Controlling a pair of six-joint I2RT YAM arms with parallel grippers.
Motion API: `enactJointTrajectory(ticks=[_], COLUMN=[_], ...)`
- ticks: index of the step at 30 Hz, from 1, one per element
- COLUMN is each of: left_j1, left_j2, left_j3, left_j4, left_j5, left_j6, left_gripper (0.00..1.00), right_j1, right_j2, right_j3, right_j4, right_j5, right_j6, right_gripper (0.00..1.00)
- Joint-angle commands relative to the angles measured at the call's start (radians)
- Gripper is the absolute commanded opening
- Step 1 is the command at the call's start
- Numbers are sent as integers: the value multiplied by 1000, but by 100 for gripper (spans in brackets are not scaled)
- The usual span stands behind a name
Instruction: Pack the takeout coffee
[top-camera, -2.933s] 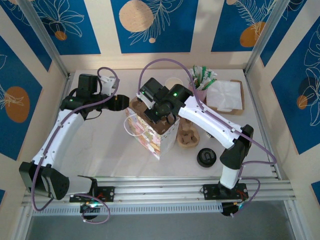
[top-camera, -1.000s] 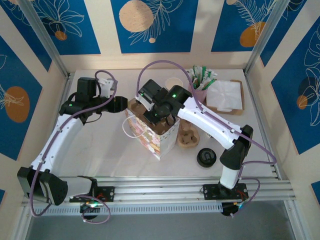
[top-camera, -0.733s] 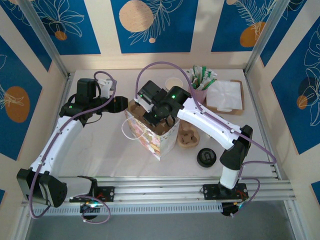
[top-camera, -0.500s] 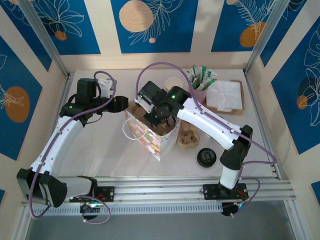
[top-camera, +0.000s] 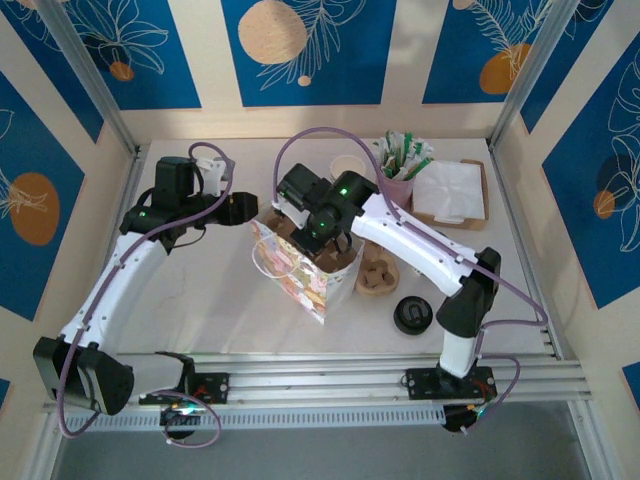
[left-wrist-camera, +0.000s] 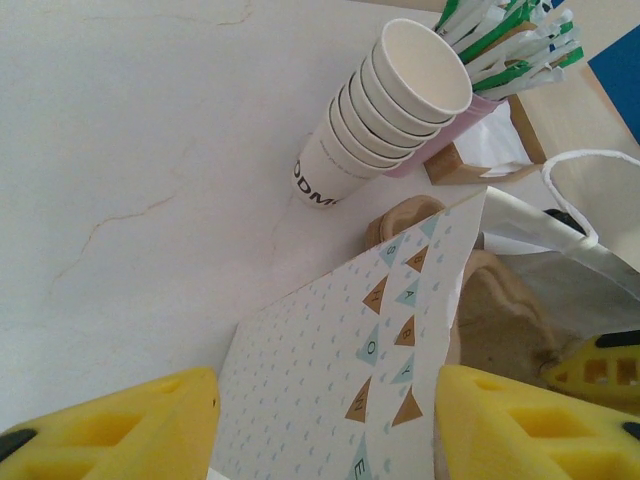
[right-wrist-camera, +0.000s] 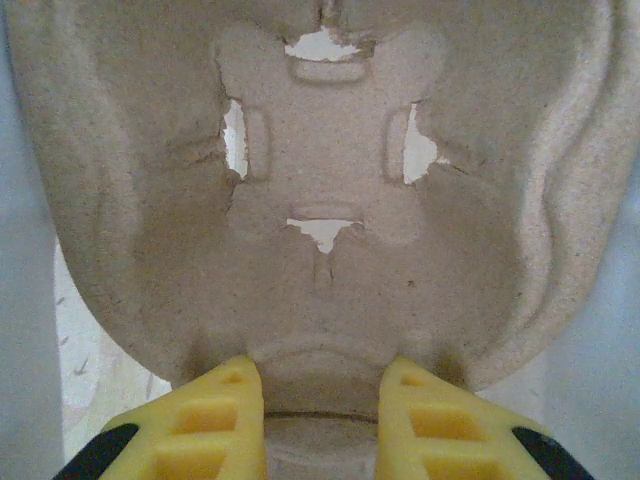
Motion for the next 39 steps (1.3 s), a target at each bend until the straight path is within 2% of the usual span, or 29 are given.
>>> enactJointTrajectory(ticks=[1, 11, 16, 25, 30, 35, 39], left_j1=[-9, -10, -10, -8, 10, 29, 36], left_j2=[-14, -39, -40, -38, -20, -27, -35], left_j3=[-3, 0, 19, 68, 83, 54, 21], left_j4=[34, 43, 21, -27, -46, -19, 11], left_j5=[12, 19, -13, -225, -377, -439, -438], left_j6=[-5, -16, -3, 18, 21, 50, 105], left_gripper=[59, 60, 60, 64, 67, 71, 78], right_j1=[-5, -19, -22, -26, -26, -29, -34], right_j2=[24, 124, 140, 172, 218, 246, 271], right_j3=[32, 90, 87, 71, 83, 75, 74], right_j4=[-33, -73, -81, -79, -87, -82, -76], right_j5=[-24, -58, -57, -48, -54, -48, -47], right_j6=[14, 14, 11, 11, 18, 21, 22], right_gripper=[24, 24, 24, 24, 24, 24, 24])
